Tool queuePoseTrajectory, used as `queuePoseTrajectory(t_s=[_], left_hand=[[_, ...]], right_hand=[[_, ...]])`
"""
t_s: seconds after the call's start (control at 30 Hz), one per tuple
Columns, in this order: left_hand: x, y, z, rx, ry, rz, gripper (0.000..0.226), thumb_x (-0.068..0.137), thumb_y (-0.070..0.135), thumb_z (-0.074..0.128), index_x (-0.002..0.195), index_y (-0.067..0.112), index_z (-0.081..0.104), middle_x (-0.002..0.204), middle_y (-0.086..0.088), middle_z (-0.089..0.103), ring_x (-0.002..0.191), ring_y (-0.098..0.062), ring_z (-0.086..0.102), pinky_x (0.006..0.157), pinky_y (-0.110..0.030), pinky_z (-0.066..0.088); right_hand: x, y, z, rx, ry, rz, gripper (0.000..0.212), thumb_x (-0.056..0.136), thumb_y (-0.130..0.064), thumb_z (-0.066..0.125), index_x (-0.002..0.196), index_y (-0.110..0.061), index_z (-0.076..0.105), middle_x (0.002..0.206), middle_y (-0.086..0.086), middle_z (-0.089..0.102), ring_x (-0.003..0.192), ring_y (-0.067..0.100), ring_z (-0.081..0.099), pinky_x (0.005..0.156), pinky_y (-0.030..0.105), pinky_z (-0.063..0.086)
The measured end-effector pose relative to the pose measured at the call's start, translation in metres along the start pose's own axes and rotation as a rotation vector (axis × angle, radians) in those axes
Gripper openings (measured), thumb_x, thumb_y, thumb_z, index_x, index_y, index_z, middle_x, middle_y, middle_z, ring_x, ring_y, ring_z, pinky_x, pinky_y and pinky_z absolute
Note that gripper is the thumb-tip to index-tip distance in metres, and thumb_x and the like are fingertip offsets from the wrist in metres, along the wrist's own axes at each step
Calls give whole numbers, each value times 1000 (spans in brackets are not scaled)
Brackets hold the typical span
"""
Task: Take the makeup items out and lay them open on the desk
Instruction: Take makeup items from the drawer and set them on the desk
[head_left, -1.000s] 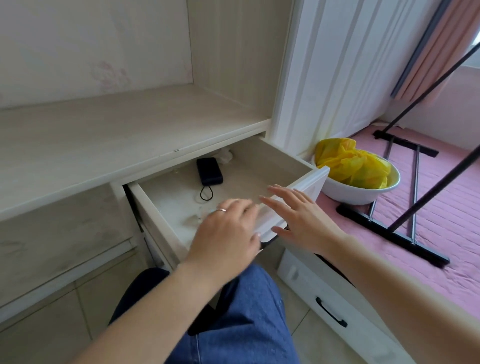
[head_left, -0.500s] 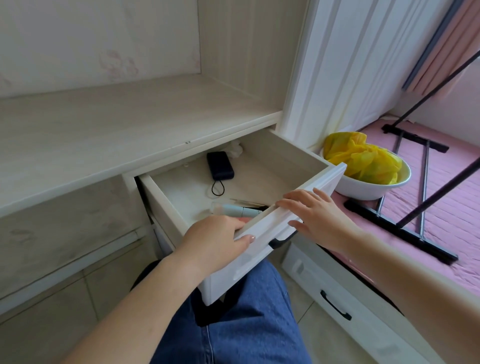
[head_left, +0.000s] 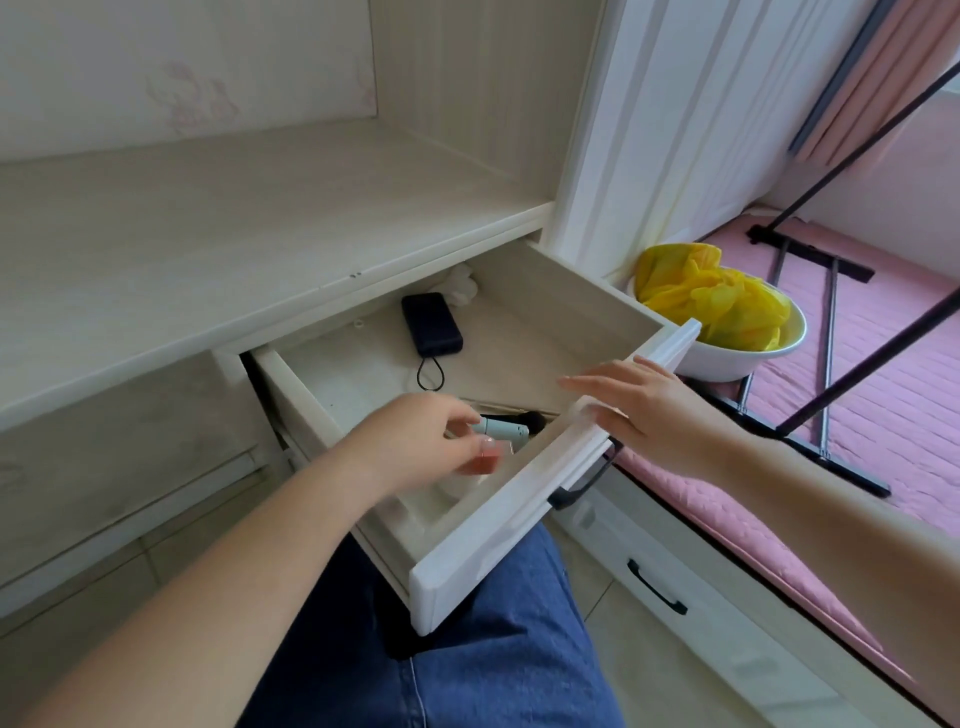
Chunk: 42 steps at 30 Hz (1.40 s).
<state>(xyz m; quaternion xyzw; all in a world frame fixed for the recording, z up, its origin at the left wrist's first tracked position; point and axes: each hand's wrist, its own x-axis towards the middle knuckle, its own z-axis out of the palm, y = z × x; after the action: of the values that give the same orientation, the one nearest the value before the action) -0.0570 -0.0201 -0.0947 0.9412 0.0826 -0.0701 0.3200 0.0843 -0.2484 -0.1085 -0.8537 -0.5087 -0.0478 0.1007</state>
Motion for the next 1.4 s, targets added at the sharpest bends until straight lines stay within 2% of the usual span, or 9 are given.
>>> queuePoseTrajectory(t_s=[0.13,0.3,0.47,0.6,0.87,1.0,1.1,1.27,1.4], left_hand=[[42,-12,-9,290,-76,5,45,89,43,52,131,26,52,127,10,59,112,-11,56,94,-31,46],[91,-20,-4,566,-208,60,45,90,27,56,134,22,49,132,-3,56,118,-24,54,91,-34,47],[124,-26,8,763,-305,153,33,84,14,58,117,18,62,112,-6,65,101,-27,61,74,-33,50],[135,-32,19,818,-365,194,17,83,18,59,99,17,65,92,-4,60,76,-24,55,53,-28,34],[146,-39,31,853,-342,220,18,83,10,59,101,12,63,103,-6,57,91,-27,60,57,-30,35],[143,-37,31,859,-336,225,19,84,7,56,103,10,61,105,-8,55,91,-29,60,61,-31,37],[142,-37,32,851,-314,228,17,84,7,56,100,9,60,99,-8,56,89,-29,61,60,-31,38],[133,-48,23,766,-255,177,16,83,11,57,99,10,60,98,-9,63,89,-31,63,62,-32,43],[112,-53,-5,530,-133,129,18,84,22,62,100,15,58,101,-5,62,91,-26,60,66,-30,42]], right_hand=[[50,1,-7,69,-86,58,28,94,-24,50,118,-25,65,115,-4,64,106,18,60,94,39,46],[116,1,17,-67,-466,99,27,93,-25,48,111,-34,66,118,-13,63,107,14,59,95,32,47],[145,-2,46,-255,-743,-5,30,88,-18,50,112,-26,66,119,-5,62,108,20,57,83,30,49],[154,2,69,-344,-866,-23,27,87,-30,58,109,-17,66,111,2,65,100,25,60,67,30,43],[160,-3,83,-444,-892,-67,9,86,-22,54,82,-14,56,67,-3,46,73,25,52,54,29,38],[161,-6,86,-451,-924,-57,18,86,-23,55,98,-12,62,75,-1,50,73,23,51,57,29,38],[161,-4,85,-424,-930,-30,16,84,-26,58,93,-13,61,76,0,51,74,24,52,57,29,39],[158,13,60,-269,-834,113,24,77,-30,57,68,-8,62,61,0,54,63,25,53,47,22,35],[153,21,22,-56,-641,253,20,78,-31,56,82,-17,70,72,-2,68,69,20,61,59,27,48]])
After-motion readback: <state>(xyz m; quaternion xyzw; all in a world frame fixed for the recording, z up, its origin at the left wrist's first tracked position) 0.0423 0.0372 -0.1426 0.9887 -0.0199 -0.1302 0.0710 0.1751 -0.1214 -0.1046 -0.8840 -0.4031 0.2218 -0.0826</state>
